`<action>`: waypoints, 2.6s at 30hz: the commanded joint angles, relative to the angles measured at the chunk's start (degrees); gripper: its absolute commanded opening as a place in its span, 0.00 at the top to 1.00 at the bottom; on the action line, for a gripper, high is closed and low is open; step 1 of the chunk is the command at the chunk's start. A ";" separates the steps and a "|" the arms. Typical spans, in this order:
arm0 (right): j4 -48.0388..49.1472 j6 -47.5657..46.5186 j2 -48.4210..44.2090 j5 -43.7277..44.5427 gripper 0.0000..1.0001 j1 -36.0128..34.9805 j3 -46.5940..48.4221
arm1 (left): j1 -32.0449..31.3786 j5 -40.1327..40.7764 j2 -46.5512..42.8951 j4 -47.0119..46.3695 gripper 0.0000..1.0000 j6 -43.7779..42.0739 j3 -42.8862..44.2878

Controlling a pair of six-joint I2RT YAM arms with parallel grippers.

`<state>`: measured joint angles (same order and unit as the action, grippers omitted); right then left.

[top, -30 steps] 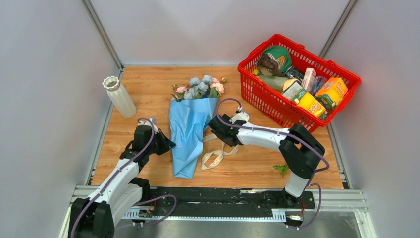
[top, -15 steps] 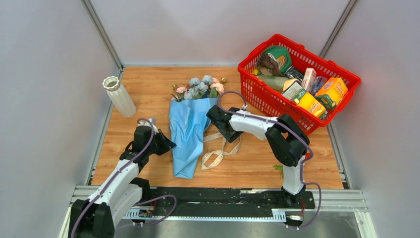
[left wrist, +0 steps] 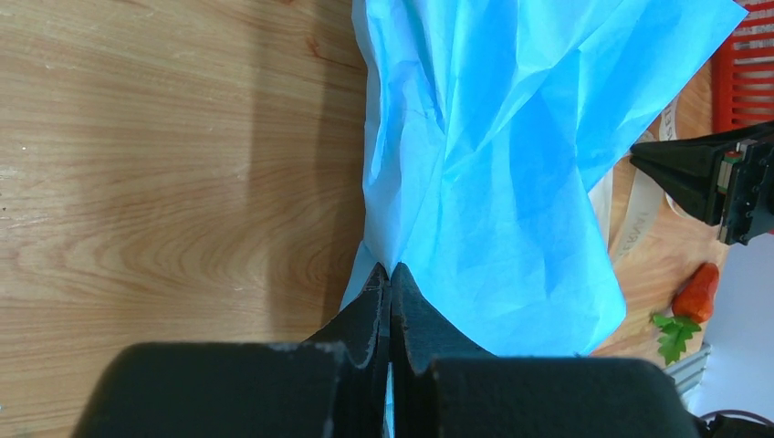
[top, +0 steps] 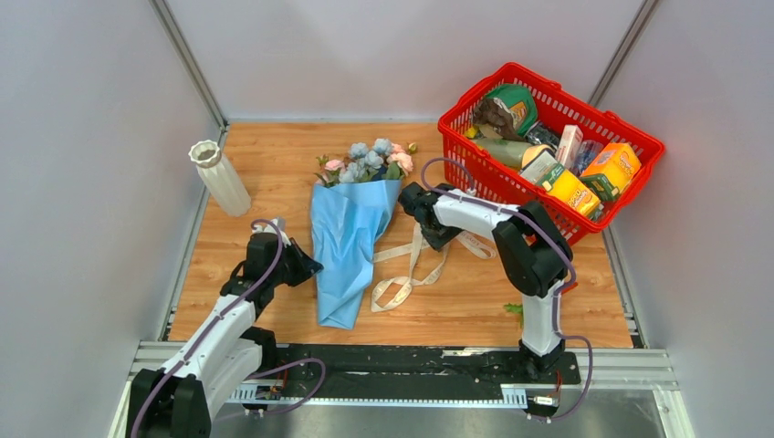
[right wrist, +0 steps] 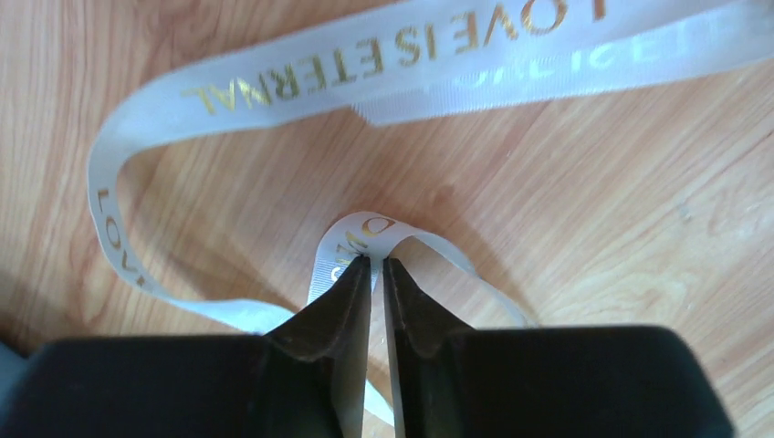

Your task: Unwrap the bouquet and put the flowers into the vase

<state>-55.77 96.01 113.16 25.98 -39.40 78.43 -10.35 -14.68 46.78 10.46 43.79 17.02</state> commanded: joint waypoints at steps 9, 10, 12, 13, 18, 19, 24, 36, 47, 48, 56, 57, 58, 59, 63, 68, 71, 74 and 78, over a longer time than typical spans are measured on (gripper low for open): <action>8.40 -29.79 -8.82 10.23 0.99 0.64 -3.20 | 0.15 1.94 -0.03 -0.09 1.00 -0.99 2.59; 8.22 -30.69 -10.84 10.76 1.00 0.46 -3.90 | 0.15 1.93 -0.11 0.00 1.00 -1.07 2.50; 8.31 -30.36 -15.75 11.55 1.00 0.46 -6.44 | 0.15 2.11 -0.55 0.26 1.00 -1.08 2.32; 8.31 -29.92 -17.17 12.07 1.00 0.46 -8.02 | 0.15 2.37 -0.64 0.35 1.00 -1.08 2.41; 8.65 -32.01 -24.91 13.49 1.00 0.46 -12.60 | 0.15 2.29 -0.64 0.35 1.00 -1.25 2.14; 10.66 -34.81 -25.79 11.57 0.97 0.37 -13.13 | 0.15 1.76 -0.56 0.35 1.00 -1.25 2.14; 23.41 -42.84 -31.50 -1.71 0.41 -2.87 -22.33 | 0.15 -0.08 -1.34 -0.53 1.00 -0.55 1.71; 26.59 -24.82 -28.71 -4.53 0.19 -8.94 -28.16 | 0.24 -1.85 -0.38 0.53 1.00 -2.83 2.76; 26.85 -20.52 -18.51 -6.20 0.18 -11.93 -23.68 | 0.15 -1.23 -3.10 -0.97 1.00 -1.34 0.38; 26.94 -20.16 -17.55 -6.81 0.19 -11.93 -23.50 | 0.15 -1.14 -3.10 -0.88 1.00 -1.43 0.39; 21.58 -20.50 -15.60 -2.08 0.60 -9.92 -22.97 | 0.24 1.14 -3.72 0.70 1.00 -1.78 1.44; 21.32 -21.29 -15.95 -1.72 0.68 -8.87 -23.32 | 0.15 1.75 -3.81 1.14 1.00 -2.04 1.79; 21.31 -22.43 -16.31 -1.20 0.76 -7.90 -23.67 | 0.15 2.02 -3.89 1.49 1.00 -2.13 1.97; 21.23 -23.40 -16.92 -0.15 0.82 -7.02 -24.11 | 0.15 2.54 -3.98 1.84 1.00 -2.22 2.23; 20.62 -27.44 -21.39 5.82 1.00 -4.38 -25.78 | 0.15 3.51 -4.25 2.46 1.00 -2.48 2.50; 16.23 -32.01 -33.86 14.79 1.00 -0.69 -27.72 | 0.24 4.30 -3.89 3.87 1.00 -3.18 3.55; 13.85 -32.55 -41.25 23.48 1.00 -0.59 -28.94 | 0.15 5.36 -4.07 3.69 1.00 -2.66 3.20; 13.32 -36.49 -47.32 30.08 1.00 -0.59 -29.04 | 0.15 5.54 -4.07 2.55 1.00 -1.52 2.50; 13.40 -42.99 -52.51 32.74 1.00 -0.59 -25.45 | 0.15 5.45 -3.81 2.46 1.00 -1.25 2.58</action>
<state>-41.23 60.38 63.83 51.05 -39.97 49.98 -10.35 -10.15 43.48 14.81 42.11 18.00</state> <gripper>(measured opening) 0.005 0.007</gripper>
